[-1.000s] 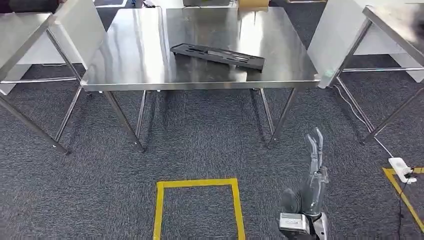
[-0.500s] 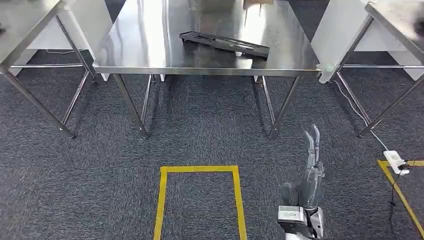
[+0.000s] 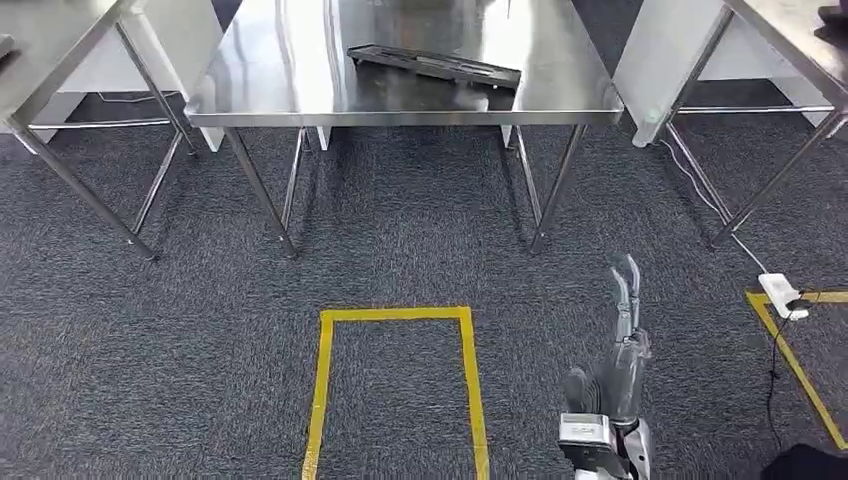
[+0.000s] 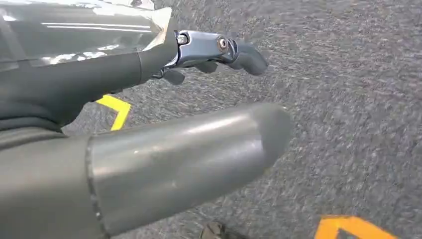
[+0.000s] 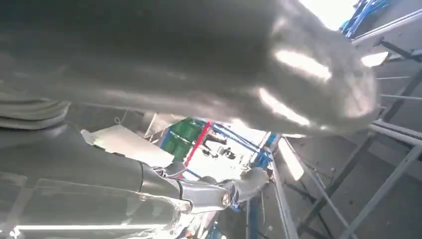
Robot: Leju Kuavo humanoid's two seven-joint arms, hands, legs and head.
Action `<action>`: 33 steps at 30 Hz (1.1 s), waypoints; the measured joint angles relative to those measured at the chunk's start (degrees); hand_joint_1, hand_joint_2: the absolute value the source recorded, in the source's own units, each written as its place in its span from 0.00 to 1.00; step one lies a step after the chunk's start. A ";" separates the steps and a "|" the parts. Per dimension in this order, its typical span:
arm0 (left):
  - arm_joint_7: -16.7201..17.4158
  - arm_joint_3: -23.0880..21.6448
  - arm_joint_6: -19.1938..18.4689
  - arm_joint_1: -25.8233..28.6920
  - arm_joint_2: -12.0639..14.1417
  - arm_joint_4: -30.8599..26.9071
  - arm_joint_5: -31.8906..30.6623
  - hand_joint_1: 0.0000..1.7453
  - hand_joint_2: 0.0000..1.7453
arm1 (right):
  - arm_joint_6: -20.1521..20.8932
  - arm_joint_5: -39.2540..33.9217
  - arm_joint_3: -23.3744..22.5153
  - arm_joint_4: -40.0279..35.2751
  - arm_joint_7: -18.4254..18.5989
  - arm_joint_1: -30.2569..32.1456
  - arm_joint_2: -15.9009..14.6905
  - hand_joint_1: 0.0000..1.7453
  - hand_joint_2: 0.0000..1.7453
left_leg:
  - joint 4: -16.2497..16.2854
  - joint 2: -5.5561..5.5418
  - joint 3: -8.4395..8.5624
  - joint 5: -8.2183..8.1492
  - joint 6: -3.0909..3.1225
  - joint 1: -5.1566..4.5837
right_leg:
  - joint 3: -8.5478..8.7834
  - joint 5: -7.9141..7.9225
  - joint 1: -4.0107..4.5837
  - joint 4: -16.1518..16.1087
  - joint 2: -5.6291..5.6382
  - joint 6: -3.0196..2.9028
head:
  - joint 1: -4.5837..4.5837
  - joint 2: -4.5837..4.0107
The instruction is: Take the parts from the cabinet and place them on the table.
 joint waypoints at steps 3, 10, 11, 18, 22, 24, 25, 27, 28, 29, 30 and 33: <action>0.02 0.00 -0.11 -0.01 0.04 0.00 -0.17 0.00 0.00 | 0.35 -0.17 -0.07 0.24 -0.07 -0.10 0.02 0.00 0.00 | 12.86 -0.08 -2.63 -7.49 -0.61 0.09 | -1.87 1.51 0.33 0.55 -0.17 -0.34 | -0.05 0.00; -0.11 -0.09 -0.53 -0.09 0.31 0.00 -0.96 0.00 0.00 | 0.48 0.31 -0.44 -0.02 0.02 0.89 0.22 0.00 0.00 | -2.96 -0.42 10.27 -2.72 0.34 -0.27 | -6.36 3.59 0.58 2.93 -0.38 1.61 | 0.06 0.00; -0.15 -0.09 -0.53 -0.04 0.33 0.00 -1.14 0.00 0.00 | 0.50 0.35 -0.46 -0.07 0.09 0.87 0.33 0.00 0.00 | -2.95 -0.42 10.11 -2.53 0.53 -0.51 | -6.49 3.86 0.46 2.83 -0.37 2.03 | 0.02 0.00; -0.39 -0.22 -0.85 -0.30 0.31 0.02 -1.49 0.00 0.00 | 0.59 0.37 -1.44 -0.52 0.42 1.59 0.44 0.00 0.00 | -4.90 0.21 7.31 0.63 2.71 -0.06 | -12.82 -5.98 0.20 19.34 0.27 2.15 | 0.41 0.00; -0.85 -0.22 -1.36 -0.32 0.11 0.02 -1.38 0.00 0.00 | 1.11 0.18 -2.12 -0.52 0.42 1.47 0.42 0.00 0.00 | -4.55 0.33 4.88 2.28 1.88 0.15 | -5.47 -0.86 -0.60 11.27 0.26 5.22 | 0.46 0.00; -1.05 -0.22 -1.23 -0.32 0.20 0.00 -1.36 0.00 0.00 | 1.33 0.20 -2.32 -0.50 0.42 1.19 0.44 0.00 0.00 | -3.93 0.28 3.85 2.90 1.10 -0.18 | 1.17 -1.12 -0.76 1.46 0.33 5.06 | 0.52 0.00; -1.16 -0.22 -1.25 -0.34 0.11 0.00 -1.36 0.00 0.00 | 1.40 0.20 -2.34 -0.50 0.39 1.12 0.46 0.00 0.00 | -3.84 0.30 3.73 3.31 0.72 -0.16 | 1.02 -1.44 -0.07 0.37 0.73 4.17 | 0.26 0.00; -1.46 -0.22 -1.53 -0.34 0.15 0.00 -1.38 0.00 0.00 | 1.40 0.37 -2.56 -0.50 0.37 1.11 0.48 0.00 0.00 | -3.99 0.29 3.69 4.13 0.09 -0.03 | -0.04 -1.16 0.05 0.78 0.63 3.45 | 0.24 0.00; -1.57 -0.22 -1.77 -0.29 0.18 0.00 -1.42 0.00 0.00 | 1.38 0.37 -2.71 -0.50 0.37 1.14 0.59 0.00 0.00 | -4.03 0.27 3.56 4.45 -0.36 0.09 | -0.30 -0.70 -0.31 0.62 0.58 2.55 | 0.28 0.00; -1.66 -0.22 -1.99 -0.32 0.31 0.00 -1.51 0.00 0.00 | 1.36 0.50 -2.73 -0.52 0.37 1.10 0.70 0.00 0.00 | -3.32 0.15 2.99 3.30 -0.56 0.49 | -0.47 -0.22 -0.99 0.59 0.51 1.84 | 0.24 0.00; -1.68 -0.24 -2.14 -0.30 0.31 0.00 -1.66 0.00 0.00 | 1.33 0.63 -2.78 -0.52 0.37 1.14 0.79 0.00 0.00 | -1.07 0.12 2.24 0.29 -0.66 0.49 | -0.95 0.20 -0.82 0.59 0.44 1.08 | 0.22 0.00; -1.68 -0.35 -2.43 -0.32 0.31 0.00 -1.75 0.00 0.00 | 1.42 1.05 -2.82 -0.52 0.39 1.19 1.11 0.00 0.00 | 12.37 0.07 -1.89 -7.74 -1.23 0.55 | -2.22 1.34 -0.35 0.69 0.20 0.10 | 0.20 0.00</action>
